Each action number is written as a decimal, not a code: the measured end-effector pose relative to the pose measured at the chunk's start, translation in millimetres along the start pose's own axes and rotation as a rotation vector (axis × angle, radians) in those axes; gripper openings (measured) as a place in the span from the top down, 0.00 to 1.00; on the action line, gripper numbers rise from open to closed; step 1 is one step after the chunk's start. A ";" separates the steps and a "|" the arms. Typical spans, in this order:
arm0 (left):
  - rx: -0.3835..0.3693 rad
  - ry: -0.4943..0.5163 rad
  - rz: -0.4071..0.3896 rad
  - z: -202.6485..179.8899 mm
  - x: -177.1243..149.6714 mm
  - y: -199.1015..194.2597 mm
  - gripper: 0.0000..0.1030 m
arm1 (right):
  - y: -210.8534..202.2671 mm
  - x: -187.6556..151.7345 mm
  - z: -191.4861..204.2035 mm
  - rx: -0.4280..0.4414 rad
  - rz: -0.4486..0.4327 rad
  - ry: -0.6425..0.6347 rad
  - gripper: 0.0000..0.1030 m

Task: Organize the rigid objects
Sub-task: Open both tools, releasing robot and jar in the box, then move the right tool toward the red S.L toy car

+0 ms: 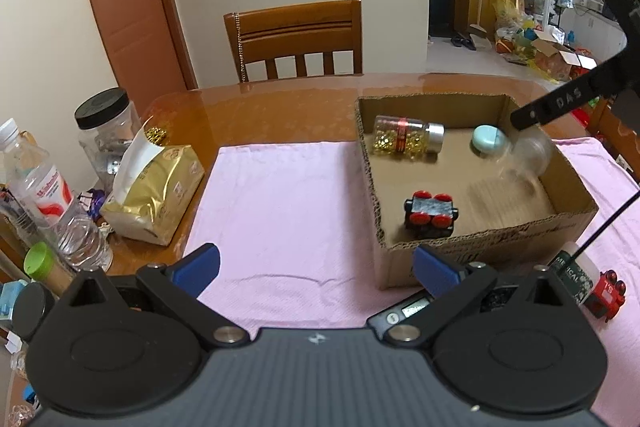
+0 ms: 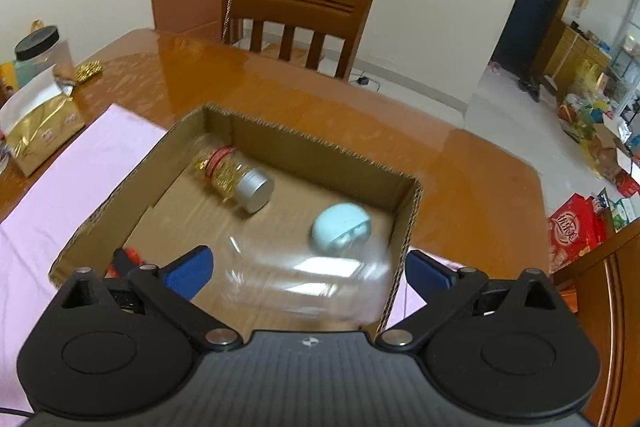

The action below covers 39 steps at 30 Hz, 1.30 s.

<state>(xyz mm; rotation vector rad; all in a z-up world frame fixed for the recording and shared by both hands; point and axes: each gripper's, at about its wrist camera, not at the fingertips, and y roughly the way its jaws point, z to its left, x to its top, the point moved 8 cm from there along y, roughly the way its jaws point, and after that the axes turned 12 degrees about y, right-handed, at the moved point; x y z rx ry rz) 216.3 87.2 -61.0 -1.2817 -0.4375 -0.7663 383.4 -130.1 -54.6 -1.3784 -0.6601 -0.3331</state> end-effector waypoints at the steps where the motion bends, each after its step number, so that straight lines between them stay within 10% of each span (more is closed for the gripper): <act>1: -0.001 -0.004 0.003 0.7 -1.2 0.2 0.01 | -0.6 0.9 -0.9 -0.001 -0.003 0.005 0.00; 18: -0.033 0.002 0.009 -6.8 -9.7 1.4 0.01 | -25.6 -43.6 -6.5 -0.020 0.006 0.083 0.00; 39: -0.092 0.040 0.041 -29.5 -26.0 7.9 0.01 | 0.0 -172.2 -87.9 -0.202 0.194 0.497 0.00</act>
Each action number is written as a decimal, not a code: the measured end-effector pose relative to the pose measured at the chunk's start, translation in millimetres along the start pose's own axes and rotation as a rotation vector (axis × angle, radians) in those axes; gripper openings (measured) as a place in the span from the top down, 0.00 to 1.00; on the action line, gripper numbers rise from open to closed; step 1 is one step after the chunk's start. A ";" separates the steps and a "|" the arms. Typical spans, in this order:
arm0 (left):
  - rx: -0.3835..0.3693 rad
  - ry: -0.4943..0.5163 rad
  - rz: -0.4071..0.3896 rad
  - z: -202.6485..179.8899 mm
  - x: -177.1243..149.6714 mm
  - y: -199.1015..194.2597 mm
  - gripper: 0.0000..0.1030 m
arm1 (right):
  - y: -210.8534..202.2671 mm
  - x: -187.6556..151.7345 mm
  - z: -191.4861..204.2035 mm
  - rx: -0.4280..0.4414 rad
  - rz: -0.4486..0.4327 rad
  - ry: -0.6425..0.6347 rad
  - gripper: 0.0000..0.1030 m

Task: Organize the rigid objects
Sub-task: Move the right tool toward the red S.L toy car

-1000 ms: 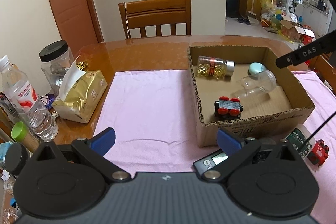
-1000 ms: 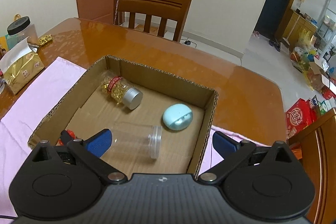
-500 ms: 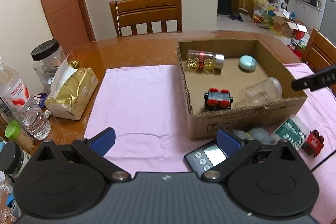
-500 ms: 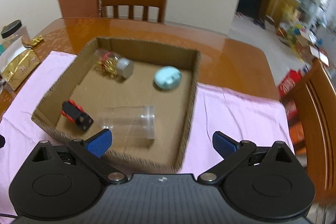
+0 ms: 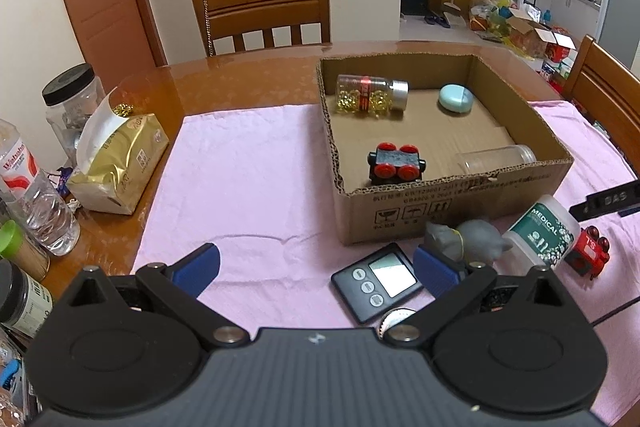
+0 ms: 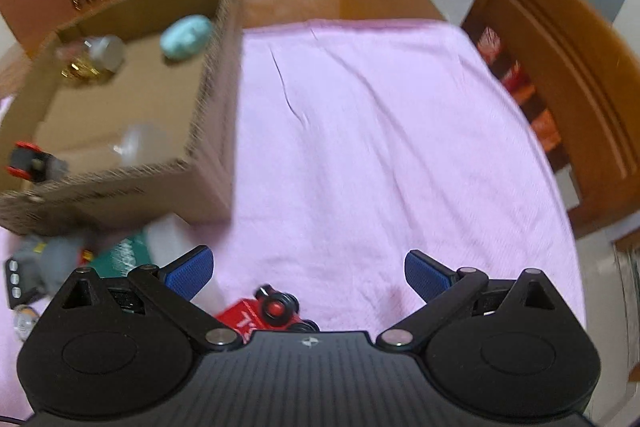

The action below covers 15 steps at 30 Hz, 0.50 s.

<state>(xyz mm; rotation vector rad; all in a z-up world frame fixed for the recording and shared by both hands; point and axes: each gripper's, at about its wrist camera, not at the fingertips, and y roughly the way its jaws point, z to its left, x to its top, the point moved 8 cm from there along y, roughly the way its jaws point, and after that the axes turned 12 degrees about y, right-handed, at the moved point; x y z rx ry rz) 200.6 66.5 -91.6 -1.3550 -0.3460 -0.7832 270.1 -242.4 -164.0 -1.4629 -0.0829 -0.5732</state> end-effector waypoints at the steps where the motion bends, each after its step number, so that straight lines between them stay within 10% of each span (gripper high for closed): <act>1: -0.002 0.002 0.003 -1.1 -0.7 0.7 0.01 | 5.5 -2.1 -0.3 0.001 0.009 0.003 0.00; 15: -0.041 0.043 0.046 -16.4 -13.6 11.0 0.01 | 18.5 -29.2 -22.0 -0.031 0.050 0.039 0.00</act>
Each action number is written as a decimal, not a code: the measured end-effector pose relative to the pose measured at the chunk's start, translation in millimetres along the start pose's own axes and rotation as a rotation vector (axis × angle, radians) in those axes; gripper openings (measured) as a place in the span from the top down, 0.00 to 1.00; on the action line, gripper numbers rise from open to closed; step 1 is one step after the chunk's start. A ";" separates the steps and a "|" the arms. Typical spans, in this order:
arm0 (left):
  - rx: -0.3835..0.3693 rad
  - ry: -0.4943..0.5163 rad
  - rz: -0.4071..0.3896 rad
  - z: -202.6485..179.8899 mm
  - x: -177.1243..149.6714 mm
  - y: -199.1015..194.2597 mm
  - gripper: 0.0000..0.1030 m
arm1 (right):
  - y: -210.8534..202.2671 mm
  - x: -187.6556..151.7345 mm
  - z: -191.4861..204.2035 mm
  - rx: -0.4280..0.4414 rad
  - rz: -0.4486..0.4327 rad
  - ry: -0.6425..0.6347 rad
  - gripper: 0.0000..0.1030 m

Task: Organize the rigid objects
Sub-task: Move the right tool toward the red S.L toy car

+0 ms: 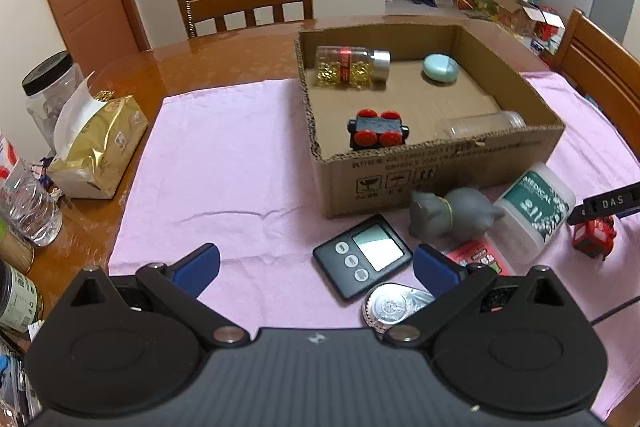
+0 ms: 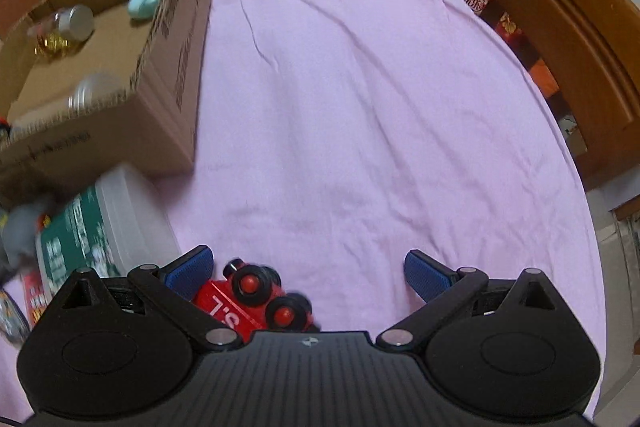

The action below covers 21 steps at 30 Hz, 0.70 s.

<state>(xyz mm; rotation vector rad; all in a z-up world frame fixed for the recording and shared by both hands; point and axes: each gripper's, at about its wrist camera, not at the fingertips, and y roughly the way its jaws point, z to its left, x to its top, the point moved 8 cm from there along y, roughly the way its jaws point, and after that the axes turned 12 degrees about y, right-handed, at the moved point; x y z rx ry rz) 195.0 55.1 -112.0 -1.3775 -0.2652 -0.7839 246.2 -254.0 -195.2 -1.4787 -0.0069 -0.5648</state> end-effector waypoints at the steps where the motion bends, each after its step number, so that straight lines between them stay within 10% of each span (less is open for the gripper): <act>1: -0.003 0.008 0.003 -2.0 -0.6 1.1 0.01 | -1.0 -3.2 0.0 -0.007 0.000 -0.012 0.00; 21: -0.199 0.078 0.121 -59.1 -46.0 47.3 0.01 | -18.3 -44.9 -7.6 0.021 0.010 -0.147 0.00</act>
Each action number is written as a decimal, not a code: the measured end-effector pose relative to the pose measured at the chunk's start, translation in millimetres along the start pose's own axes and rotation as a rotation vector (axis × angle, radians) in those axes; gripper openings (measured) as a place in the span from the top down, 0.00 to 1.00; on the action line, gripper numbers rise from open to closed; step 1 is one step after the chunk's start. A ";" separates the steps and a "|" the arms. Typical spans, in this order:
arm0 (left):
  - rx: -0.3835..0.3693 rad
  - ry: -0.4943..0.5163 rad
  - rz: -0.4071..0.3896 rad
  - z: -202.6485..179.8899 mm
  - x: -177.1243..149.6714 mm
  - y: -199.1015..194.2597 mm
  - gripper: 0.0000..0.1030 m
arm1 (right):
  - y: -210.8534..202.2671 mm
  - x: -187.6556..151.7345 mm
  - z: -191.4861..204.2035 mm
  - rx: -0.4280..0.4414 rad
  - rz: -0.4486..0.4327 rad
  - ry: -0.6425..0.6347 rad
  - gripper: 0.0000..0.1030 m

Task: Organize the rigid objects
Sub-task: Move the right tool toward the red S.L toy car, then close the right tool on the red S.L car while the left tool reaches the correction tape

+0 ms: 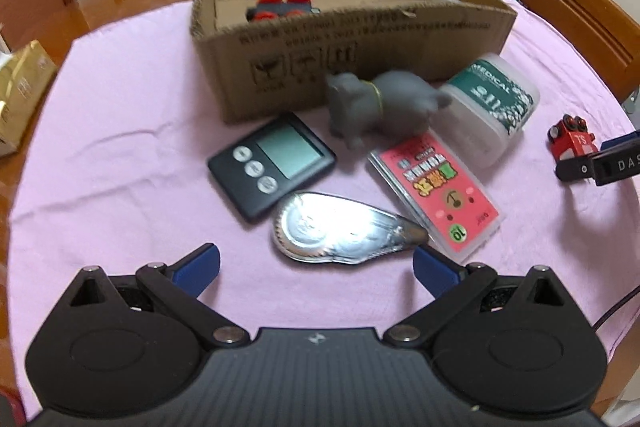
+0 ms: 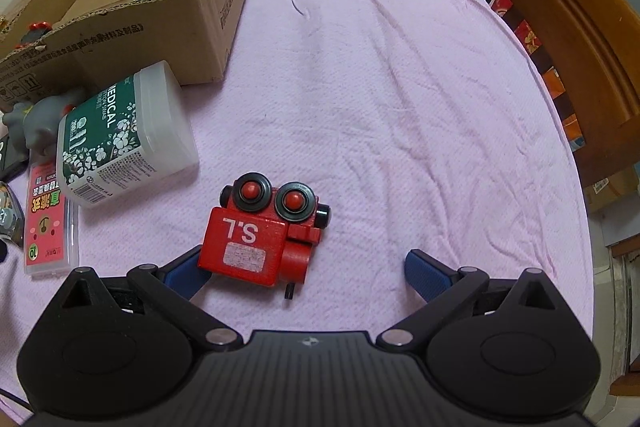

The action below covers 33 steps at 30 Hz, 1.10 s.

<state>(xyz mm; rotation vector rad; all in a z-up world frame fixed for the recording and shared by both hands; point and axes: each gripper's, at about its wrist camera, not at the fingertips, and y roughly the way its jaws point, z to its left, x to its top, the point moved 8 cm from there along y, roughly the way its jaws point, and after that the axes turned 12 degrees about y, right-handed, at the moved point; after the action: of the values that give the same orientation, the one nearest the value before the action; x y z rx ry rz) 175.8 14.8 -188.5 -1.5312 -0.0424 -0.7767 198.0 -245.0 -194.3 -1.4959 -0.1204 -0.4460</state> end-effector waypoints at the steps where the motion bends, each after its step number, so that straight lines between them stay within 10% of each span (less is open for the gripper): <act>1: -0.001 -0.003 0.003 -1.0 -1.1 1.9 0.01 | 0.3 0.8 -0.1 0.001 -0.003 0.000 0.00; 33: 0.029 0.004 -0.019 -5.7 -20.3 -9.7 0.13 | -9.3 -9.7 -0.9 0.026 -0.063 -0.032 0.00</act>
<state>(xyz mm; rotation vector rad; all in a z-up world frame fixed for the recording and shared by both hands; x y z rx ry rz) 153.2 19.7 -190.4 -1.5039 -0.0656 -0.7911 185.6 -243.9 -189.1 -1.4773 -0.1978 -0.4698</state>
